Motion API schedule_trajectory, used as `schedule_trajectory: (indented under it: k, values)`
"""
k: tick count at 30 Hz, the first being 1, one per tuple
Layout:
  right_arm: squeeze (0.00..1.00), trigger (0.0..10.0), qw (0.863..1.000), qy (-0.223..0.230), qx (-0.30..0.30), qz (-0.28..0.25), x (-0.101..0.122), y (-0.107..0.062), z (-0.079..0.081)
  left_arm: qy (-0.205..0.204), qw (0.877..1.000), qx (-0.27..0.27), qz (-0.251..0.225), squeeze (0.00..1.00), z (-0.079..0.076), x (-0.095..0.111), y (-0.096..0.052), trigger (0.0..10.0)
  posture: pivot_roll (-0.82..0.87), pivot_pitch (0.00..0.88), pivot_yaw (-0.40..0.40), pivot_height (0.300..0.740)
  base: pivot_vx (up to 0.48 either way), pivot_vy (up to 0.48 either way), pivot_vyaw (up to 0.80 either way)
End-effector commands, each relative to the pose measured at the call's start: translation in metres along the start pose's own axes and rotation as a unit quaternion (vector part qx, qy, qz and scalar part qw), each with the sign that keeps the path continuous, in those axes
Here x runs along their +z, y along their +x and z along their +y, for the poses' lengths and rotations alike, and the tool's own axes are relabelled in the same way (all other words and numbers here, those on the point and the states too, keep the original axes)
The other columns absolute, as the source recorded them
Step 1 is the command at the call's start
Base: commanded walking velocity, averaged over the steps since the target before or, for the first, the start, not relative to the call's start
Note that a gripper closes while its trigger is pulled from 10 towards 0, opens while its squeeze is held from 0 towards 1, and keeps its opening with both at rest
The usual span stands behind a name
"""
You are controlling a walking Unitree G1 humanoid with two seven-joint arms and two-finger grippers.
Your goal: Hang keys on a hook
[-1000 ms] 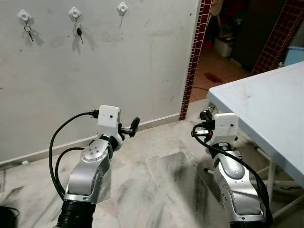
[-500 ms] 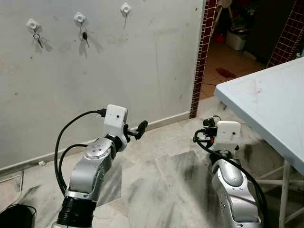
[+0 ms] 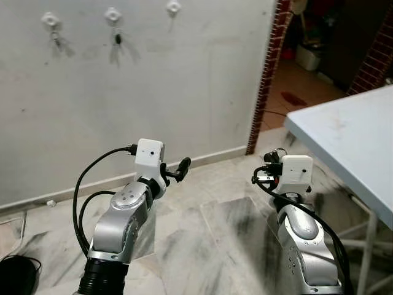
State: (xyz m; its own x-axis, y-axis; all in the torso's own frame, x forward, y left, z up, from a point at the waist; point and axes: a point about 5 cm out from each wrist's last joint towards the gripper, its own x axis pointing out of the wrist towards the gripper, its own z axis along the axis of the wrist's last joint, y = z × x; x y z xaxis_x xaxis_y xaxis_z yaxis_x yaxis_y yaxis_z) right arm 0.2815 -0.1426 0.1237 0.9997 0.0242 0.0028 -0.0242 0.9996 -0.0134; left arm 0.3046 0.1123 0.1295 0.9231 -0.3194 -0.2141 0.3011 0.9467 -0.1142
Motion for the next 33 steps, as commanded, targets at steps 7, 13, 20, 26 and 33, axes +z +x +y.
schedule_trajectory:
  k: [7,13,20,26,33]
  values:
    - [0.0,10.0,1.0,-0.005,0.019,-0.011,0.009,0.007,0.003,0.004,0.999,0.009,-0.033,0.0,0.004,0.008,-0.003,10.0,0.14,0.0,-0.005,0.74,0.0,0.0,0.0]
    - [0.0,10.0,0.999,-0.015,0.021,-0.018,0.012,0.007,0.004,0.005,0.999,0.003,-0.041,0.0,0.003,0.01,-0.001,10.0,0.13,0.0,-0.013,0.74,0.258,0.0,0.0]
    - [0.0,10.0,0.999,-0.02,0.027,-0.021,0.015,0.008,0.005,0.002,0.999,0.003,-0.041,0.0,0.001,0.008,-0.001,10.0,0.13,0.0,-0.019,0.74,0.36,0.0,0.0]
    - [0.0,10.0,0.999,-0.022,0.029,-0.022,0.015,0.008,0.006,0.002,0.999,0.003,-0.04,0.0,0.001,0.007,-0.002,10.0,0.13,0.0,-0.023,0.74,0.384,0.0,0.0]
    - [0.0,10.0,0.999,-0.026,0.035,-0.019,0.014,0.006,0.007,0.004,0.999,0.003,-0.036,0.0,0.0,0.004,-0.002,10.0,0.12,0.0,-0.022,0.74,0.392,0.0,0.0]
